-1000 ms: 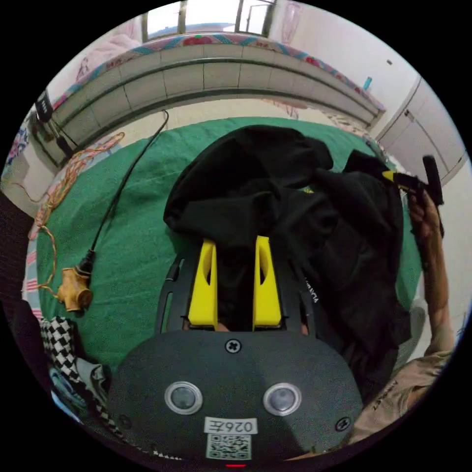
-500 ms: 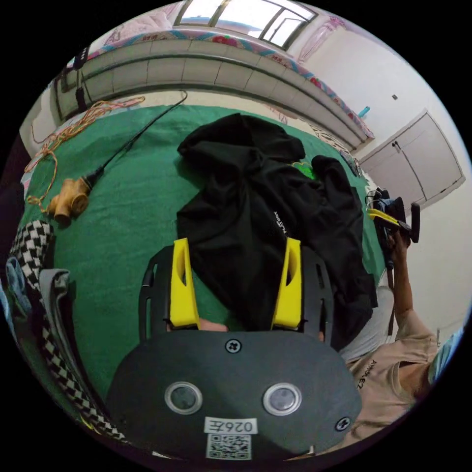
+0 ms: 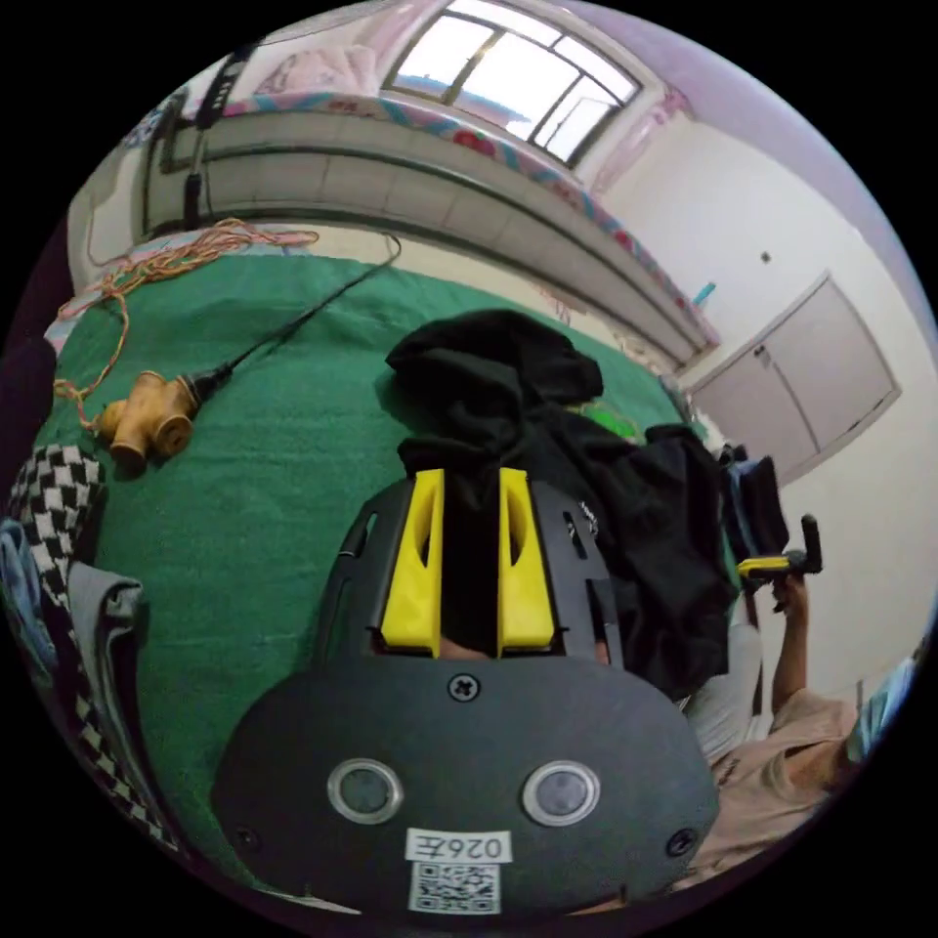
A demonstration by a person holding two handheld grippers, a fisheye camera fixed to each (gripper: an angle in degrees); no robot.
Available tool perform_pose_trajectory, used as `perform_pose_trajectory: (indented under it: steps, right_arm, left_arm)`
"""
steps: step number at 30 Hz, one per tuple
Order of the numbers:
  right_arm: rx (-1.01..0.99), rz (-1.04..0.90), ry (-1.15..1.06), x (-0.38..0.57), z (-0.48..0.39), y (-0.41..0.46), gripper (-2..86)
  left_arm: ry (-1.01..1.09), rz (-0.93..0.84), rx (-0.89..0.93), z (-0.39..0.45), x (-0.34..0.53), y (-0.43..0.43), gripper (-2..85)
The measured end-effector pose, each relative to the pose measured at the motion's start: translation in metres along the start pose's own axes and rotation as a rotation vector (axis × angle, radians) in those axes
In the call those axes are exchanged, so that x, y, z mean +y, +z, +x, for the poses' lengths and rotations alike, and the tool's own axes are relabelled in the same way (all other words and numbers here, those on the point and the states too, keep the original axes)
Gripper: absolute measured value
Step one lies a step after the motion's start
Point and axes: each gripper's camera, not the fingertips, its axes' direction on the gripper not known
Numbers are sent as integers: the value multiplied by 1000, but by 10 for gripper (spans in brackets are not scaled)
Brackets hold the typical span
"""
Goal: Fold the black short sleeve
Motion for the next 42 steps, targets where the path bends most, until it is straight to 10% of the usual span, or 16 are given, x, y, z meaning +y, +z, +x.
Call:
perform_pose_trajectory:
  steps: [5, 9, 13, 16, 27, 32, 36, 42]
  right_arm:
    - [41, 377, -7, -55, -5, -76, 60]
    - [33, 397, 65, -174, 13, -63, 144]
    - [-288, 41, 68, -257, 28, 25, 52]
    - [-243, 20, -117, -219, -12, 14, 17]
    - [407, 1074, -305, -3, -93, -214, 25]
    - [467, 681, 124, -138, 12, -203, 57]
    - [181, 765, 102, -77, 37, -210, 36]
    - [288, 456, 121, 22, 65, -124, 43]
  left_arm:
    - [-4, 216, -47, -6, -25, -32, 157]
    - [50, -81, -61, 24, -91, 57, 275]
    - [223, -308, -357, 80, -114, 129, 144]
    - [400, -338, -163, 122, -113, 119, 37]
    - [691, 484, -32, 170, -123, -52, 64]
    - [330, 60, -180, 119, -228, 46, 49]
    - [384, -76, -198, 87, -173, 60, 91]
    - [169, -198, 15, -1, -60, 37, 211]
